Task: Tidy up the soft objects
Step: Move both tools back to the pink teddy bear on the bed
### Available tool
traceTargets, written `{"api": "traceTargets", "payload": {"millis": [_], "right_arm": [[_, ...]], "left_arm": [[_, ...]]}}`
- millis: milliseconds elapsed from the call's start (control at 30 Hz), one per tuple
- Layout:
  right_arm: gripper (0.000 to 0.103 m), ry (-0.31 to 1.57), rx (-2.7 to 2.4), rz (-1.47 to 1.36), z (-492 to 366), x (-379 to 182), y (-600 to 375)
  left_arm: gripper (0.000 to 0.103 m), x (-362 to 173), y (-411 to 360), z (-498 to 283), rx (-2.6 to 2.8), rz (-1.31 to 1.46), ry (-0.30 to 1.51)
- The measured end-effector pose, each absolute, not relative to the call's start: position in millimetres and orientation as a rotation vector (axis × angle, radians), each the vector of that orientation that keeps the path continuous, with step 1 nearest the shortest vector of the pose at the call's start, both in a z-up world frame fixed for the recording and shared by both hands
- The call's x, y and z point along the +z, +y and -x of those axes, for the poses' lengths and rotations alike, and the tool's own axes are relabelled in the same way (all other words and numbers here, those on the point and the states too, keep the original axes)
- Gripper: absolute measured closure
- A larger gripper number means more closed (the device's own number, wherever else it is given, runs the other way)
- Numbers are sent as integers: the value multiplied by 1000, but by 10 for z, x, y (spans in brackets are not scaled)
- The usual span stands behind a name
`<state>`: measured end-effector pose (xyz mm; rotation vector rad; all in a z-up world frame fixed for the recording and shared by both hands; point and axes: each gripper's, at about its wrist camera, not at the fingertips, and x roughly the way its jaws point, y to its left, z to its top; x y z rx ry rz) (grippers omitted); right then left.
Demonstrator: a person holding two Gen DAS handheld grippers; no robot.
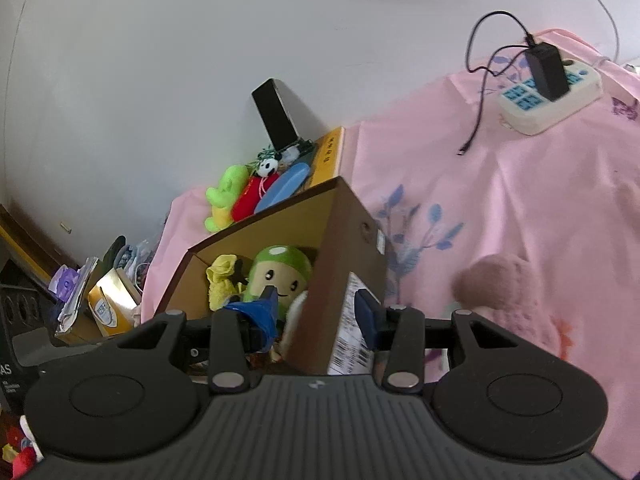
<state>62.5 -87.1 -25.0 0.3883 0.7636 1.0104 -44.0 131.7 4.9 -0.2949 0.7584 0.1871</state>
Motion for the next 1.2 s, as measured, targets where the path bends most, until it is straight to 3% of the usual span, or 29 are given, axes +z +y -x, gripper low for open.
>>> {"api": "traceTargets", "payload": {"millis": [1200], "right_arm": [[76,860,1098,-302,-894,-504,-1680]], "left_arm": [[36,-18,182,207,433,227,848]]}}
